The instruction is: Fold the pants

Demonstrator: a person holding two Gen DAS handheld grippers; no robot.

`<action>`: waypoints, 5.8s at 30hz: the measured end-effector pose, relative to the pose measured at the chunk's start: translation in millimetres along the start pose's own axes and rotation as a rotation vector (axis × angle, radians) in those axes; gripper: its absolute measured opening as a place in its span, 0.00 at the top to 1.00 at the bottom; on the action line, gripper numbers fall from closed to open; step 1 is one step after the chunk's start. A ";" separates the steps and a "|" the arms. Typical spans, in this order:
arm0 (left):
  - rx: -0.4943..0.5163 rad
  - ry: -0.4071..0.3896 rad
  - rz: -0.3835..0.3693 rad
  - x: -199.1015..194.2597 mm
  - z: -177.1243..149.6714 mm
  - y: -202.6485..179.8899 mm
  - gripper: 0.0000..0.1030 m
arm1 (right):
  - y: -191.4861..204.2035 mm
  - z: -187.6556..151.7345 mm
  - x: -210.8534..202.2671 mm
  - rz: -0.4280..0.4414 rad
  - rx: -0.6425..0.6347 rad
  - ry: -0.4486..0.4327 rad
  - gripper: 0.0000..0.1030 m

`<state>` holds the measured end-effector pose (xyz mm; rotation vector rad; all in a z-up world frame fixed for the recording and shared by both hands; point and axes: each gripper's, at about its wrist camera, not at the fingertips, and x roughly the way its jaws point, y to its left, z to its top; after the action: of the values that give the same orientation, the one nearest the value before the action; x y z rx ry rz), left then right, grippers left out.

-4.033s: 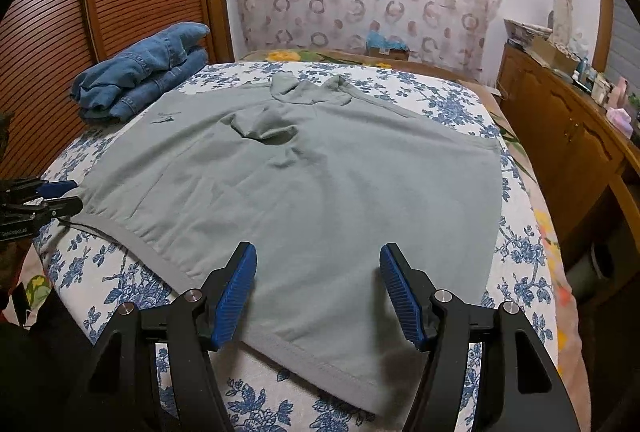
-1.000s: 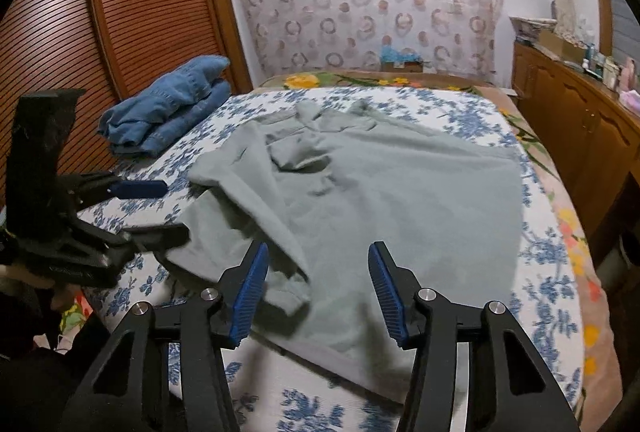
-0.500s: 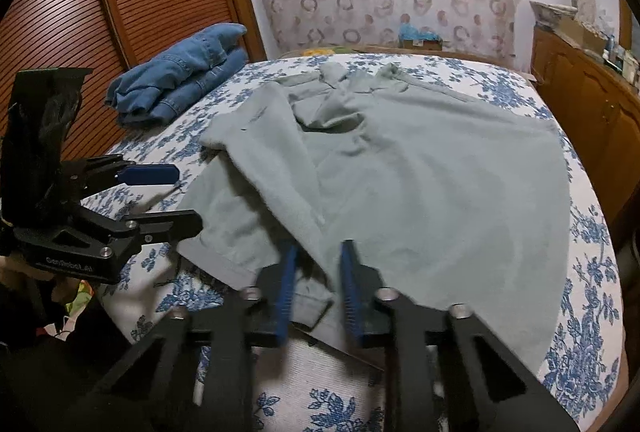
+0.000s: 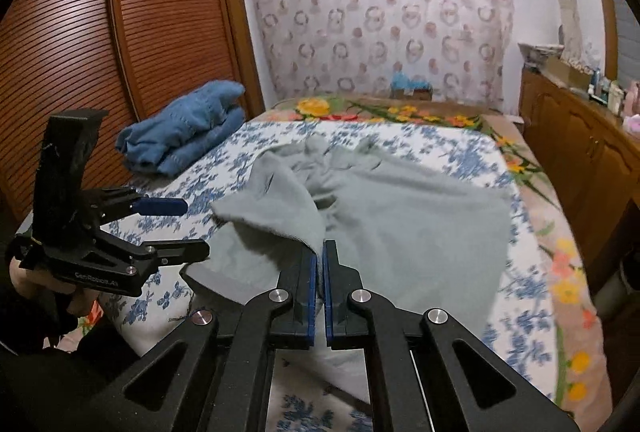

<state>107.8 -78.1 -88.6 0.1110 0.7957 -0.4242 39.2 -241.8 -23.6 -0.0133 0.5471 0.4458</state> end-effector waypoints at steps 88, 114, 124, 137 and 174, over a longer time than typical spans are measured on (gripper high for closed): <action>-0.137 -0.062 0.140 -9.9 -8.5 59.9 0.22 | 47.3 16.6 126.6 0.107 -0.209 0.242 0.71; -0.069 -0.056 0.057 19.5 19.1 35.0 0.22 | -18.5 51.1 88.8 -0.034 -0.112 0.043 0.97; -0.024 -0.023 0.030 51.5 50.1 18.5 0.22 | -75.6 49.3 97.7 -0.147 -0.031 0.037 0.97; 0.022 0.054 0.014 94.6 66.8 3.4 0.22 | -102.2 50.1 124.2 -0.220 0.037 0.120 0.96; 0.033 0.109 0.022 112.1 61.5 6.2 0.15 | -111.7 55.7 88.9 -0.270 0.085 0.129 0.93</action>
<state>221.1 -124.7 -125.9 0.1750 0.8944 -0.4136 180.8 -299.5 -32.6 -0.0341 0.6803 0.1586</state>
